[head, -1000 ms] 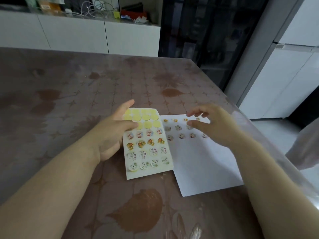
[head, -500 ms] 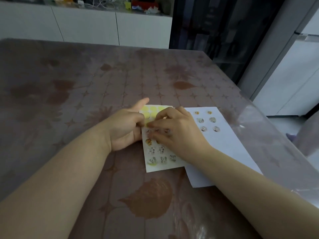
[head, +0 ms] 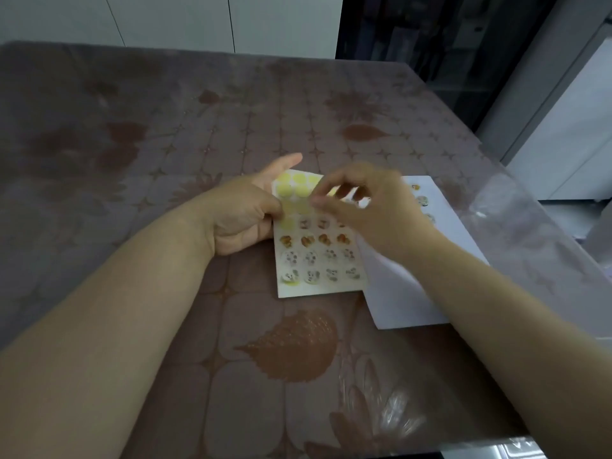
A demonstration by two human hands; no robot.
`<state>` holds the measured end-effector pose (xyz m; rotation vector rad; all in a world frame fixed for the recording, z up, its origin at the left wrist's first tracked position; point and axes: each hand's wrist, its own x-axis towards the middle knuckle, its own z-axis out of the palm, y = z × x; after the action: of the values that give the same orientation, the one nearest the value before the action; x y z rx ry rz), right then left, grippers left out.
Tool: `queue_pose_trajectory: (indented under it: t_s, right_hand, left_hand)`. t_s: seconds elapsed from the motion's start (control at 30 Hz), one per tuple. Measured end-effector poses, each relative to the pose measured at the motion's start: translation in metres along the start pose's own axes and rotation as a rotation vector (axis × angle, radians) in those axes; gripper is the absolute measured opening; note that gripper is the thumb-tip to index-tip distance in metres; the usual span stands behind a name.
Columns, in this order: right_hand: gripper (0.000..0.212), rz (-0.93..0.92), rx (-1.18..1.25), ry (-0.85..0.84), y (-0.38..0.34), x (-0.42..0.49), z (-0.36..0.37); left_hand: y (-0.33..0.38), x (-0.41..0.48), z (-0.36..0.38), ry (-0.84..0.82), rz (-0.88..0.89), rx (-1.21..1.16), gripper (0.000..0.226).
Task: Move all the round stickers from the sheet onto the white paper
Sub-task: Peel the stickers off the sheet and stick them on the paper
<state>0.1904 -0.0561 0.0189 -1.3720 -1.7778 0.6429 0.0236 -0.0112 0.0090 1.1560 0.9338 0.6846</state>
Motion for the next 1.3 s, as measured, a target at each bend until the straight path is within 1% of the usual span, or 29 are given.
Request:
queue_pose_trajectory:
  t_s: [0.07,0.1,0.13,0.2,0.27,0.37,0.63,0.83,0.9,1.0,1.03,1.13,1.23,1.3]
  right_hand:
    - [0.005,0.096,-0.004,0.077,0.002,0.004,-0.030]
    - [0.006,0.173,-0.018,0.077,0.005,0.003,-0.044]
    - [0.007,0.255,-0.041,0.042,0.010,0.002,-0.056]
    - [0.009,0.394,-0.097,-0.097,0.019,-0.003,-0.068]
    - [0.007,0.447,-0.107,-0.205,0.022,-0.004,-0.063]
    - [0.006,0.441,-0.149,-0.266,0.019,-0.005,-0.050]
    - [0.006,0.436,-0.154,-0.212,0.019,-0.005,-0.039]
    - [0.008,0.414,-0.195,-0.235,0.020,-0.004,-0.036]
    - [0.015,0.422,-0.223,-0.218,0.020,-0.003,-0.036]
    - [0.044,0.487,-0.283,-0.187,0.023,-0.001,-0.036]
    - [0.045,0.493,-0.290,-0.187,0.024,-0.001,-0.036]
    - [0.038,0.457,-0.270,-0.185,0.027,-0.001,-0.033]
    - [0.041,0.432,-0.280,-0.200,0.027,-0.001,-0.031]
    - [0.039,0.405,-0.295,-0.201,0.026,-0.001,-0.030]
  left_hand:
    - [0.001,0.003,-0.005,0.104,0.041,0.031,0.076]
    - [0.002,0.005,-0.009,0.173,0.063,0.050,0.075]
    - [0.002,0.007,-0.012,0.241,0.084,0.065,0.073]
    - [0.002,0.009,-0.018,0.343,0.106,0.090,0.070]
    - [0.001,0.010,-0.020,0.374,0.109,0.113,0.070]
    - [0.000,0.010,-0.018,0.339,0.099,0.133,0.070]
    - [0.000,0.006,-0.010,0.291,0.064,0.130,0.071]
    - [0.001,0.005,-0.010,0.258,0.052,0.131,0.071]
    - [0.001,0.004,-0.010,0.242,0.053,0.132,0.071]
    - [0.001,0.004,-0.010,0.226,0.058,0.117,0.071]
    - [0.001,0.004,-0.010,0.222,0.059,0.111,0.072]
    - [0.001,0.005,-0.010,0.215,0.061,0.088,0.072]
    - [0.002,0.005,-0.010,0.200,0.062,0.067,0.072]
    - [0.002,0.005,-0.010,0.180,0.061,0.056,0.072]
